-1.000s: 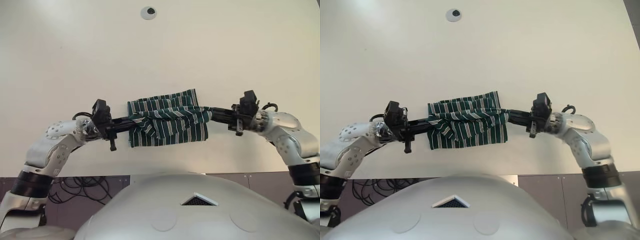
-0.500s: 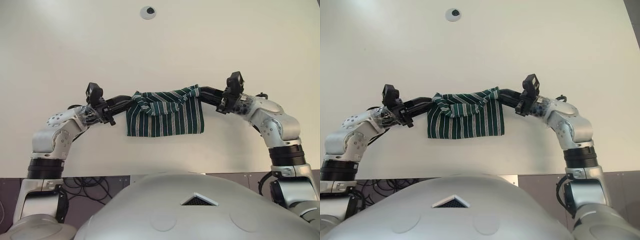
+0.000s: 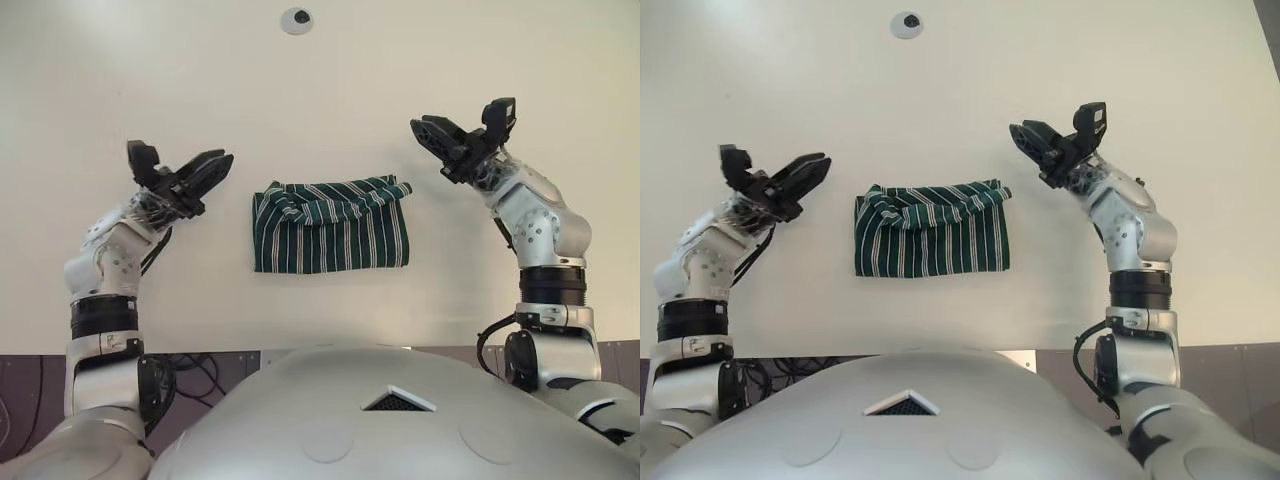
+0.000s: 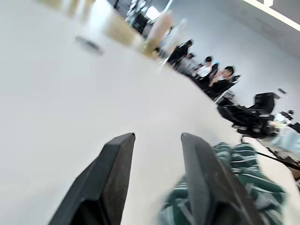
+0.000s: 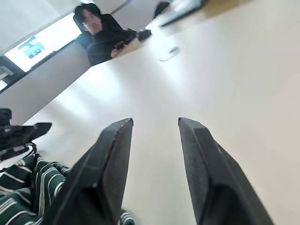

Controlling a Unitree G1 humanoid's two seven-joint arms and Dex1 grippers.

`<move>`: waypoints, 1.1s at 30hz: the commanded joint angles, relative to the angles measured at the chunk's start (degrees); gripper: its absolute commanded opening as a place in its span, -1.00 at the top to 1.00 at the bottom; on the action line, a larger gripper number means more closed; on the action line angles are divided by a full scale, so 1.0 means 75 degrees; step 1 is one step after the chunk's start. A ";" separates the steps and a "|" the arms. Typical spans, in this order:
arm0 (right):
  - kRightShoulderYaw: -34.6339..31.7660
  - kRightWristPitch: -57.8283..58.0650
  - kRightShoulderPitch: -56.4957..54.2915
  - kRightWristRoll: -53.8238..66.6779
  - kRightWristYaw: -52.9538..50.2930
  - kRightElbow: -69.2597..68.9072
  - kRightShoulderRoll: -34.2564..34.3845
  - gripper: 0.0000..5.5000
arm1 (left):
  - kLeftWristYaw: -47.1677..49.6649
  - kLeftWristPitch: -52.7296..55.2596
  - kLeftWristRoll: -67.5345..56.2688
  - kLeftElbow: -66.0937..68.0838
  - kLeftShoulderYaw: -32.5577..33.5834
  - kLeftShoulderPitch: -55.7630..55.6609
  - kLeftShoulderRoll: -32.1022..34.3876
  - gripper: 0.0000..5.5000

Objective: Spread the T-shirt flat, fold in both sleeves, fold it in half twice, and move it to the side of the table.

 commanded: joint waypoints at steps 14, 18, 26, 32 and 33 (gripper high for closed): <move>0.2024 -0.4011 0.1618 -0.2651 0.3257 0.0041 -0.1102 0.36 | -0.0161 -0.3359 0.4154 -0.0918 -0.2625 0.1353 -0.0350 0.34; 0.2235 -0.4290 0.1416 -0.3050 0.2884 0.0563 -0.1005 0.36 | 0.0162 -0.3140 0.4135 -0.1031 -0.2794 0.1162 -0.0423 0.34; 0.2220 -0.4173 0.0895 -0.2899 0.2260 0.0893 -0.0641 0.36 | -0.0077 -0.2146 0.3004 -0.2056 -0.2531 0.1235 -0.0101 0.34; 0.2256 -0.4016 0.0877 -0.2672 0.2318 0.0763 -0.0705 0.36 | -0.0119 -0.1719 0.2699 -0.2409 -0.2529 0.1165 0.0129 0.34; 0.2265 -0.3977 0.0891 -0.2614 0.2352 0.0717 -0.0725 0.36 | -0.0043 -0.1793 0.2831 -0.2326 -0.2565 0.1127 0.0104 0.34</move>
